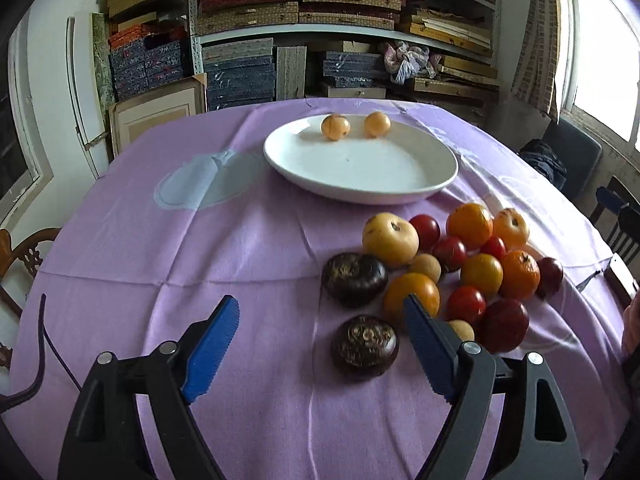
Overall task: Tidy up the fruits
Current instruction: 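Lower the left tool onto a dark brown round fruit and close it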
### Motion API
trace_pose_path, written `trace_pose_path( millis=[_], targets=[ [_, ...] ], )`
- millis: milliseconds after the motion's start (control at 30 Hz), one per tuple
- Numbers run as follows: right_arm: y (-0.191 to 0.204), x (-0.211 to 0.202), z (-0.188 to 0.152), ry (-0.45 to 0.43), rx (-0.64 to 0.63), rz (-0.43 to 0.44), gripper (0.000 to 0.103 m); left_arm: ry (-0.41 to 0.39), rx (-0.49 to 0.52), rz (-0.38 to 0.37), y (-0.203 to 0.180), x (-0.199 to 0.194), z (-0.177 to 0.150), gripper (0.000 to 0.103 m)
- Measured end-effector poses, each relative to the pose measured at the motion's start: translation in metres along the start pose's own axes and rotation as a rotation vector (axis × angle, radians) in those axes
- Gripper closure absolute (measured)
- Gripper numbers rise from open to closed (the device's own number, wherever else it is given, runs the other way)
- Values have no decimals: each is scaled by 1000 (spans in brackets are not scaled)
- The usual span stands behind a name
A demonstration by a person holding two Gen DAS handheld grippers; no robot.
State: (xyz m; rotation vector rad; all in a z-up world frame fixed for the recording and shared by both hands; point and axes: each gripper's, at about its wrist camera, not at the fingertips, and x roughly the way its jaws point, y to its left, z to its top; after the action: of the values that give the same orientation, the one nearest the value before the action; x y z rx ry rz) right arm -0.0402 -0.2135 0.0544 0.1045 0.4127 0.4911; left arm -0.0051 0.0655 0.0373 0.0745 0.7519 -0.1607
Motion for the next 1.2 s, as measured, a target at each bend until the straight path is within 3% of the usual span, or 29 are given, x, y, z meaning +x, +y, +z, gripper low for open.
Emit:
trace_pose_path(
  millis=[300,667,900,1200],
  targets=[
    [4,10,-3,57,9,5,4,18,28,-8,-8,11,-5,19],
    [10,23,-6,123,4,-2,4,75,55,-73,-22,20,-9,19],
    [10,23,-6,128,16,-2,4,116,65,-46,-26,30,-11,19],
    [10,25,-6,139,23,1,4,153,-40,38,0,38,-10,19]
  ],
)
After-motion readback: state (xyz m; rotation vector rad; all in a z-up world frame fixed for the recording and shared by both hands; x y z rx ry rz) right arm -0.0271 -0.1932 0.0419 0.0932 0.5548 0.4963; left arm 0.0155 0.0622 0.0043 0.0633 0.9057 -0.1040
